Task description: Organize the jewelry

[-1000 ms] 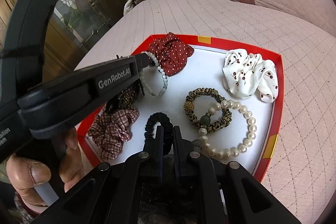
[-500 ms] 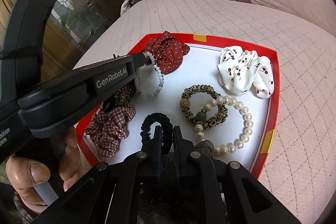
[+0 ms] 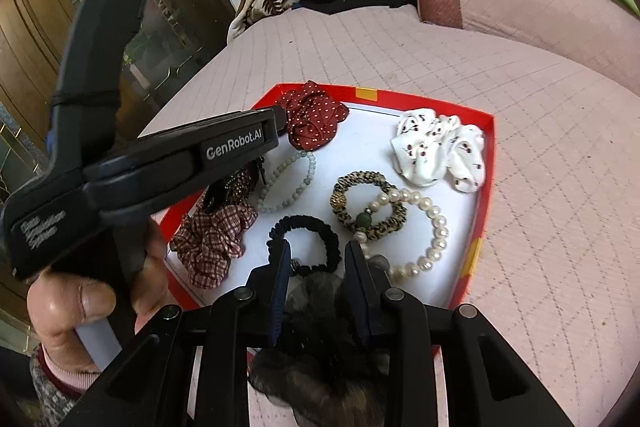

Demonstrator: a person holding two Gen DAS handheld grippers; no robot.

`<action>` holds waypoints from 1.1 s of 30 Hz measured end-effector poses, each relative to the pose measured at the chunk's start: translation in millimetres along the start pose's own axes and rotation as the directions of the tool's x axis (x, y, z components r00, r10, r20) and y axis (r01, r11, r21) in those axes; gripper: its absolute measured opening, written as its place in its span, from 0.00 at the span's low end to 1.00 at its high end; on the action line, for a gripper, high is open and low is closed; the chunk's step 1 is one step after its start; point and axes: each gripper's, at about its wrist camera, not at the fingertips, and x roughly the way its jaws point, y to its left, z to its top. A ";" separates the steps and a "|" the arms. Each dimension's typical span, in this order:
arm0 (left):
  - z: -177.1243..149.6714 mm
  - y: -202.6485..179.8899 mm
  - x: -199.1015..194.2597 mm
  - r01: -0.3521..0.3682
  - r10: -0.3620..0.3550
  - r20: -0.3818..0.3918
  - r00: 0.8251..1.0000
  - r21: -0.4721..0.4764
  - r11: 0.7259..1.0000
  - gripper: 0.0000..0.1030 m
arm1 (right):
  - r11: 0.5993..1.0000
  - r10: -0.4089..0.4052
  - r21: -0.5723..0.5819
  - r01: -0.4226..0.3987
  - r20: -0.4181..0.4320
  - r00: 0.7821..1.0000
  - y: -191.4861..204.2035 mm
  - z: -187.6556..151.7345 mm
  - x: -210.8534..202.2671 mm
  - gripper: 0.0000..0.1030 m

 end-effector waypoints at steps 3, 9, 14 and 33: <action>-0.1 0.2 -3.0 -0.003 0.003 0.012 1.000 -0.008 1.000 0.39 | 1.000 -0.011 -0.009 0.011 0.009 1.000 -2.3 -3.8 -11.8 0.35; 0.0 -1.0 -13.9 -0.013 0.014 0.051 0.999 -0.031 0.999 0.52 | 0.997 -0.074 -0.006 0.074 0.040 0.996 -8.1 -9.9 -36.5 0.36; 2.0 0.2 -22.8 -0.010 0.016 0.080 0.997 -0.064 0.998 0.57 | 0.991 -0.132 -0.008 0.132 0.050 0.990 -10.7 -17.0 -50.6 0.37; -57.2 -26.2 -176.4 -0.207 0.251 0.357 0.900 -0.158 0.966 0.97 | 0.963 -0.267 -0.012 0.270 0.118 0.956 -39.8 -58.0 -141.4 0.43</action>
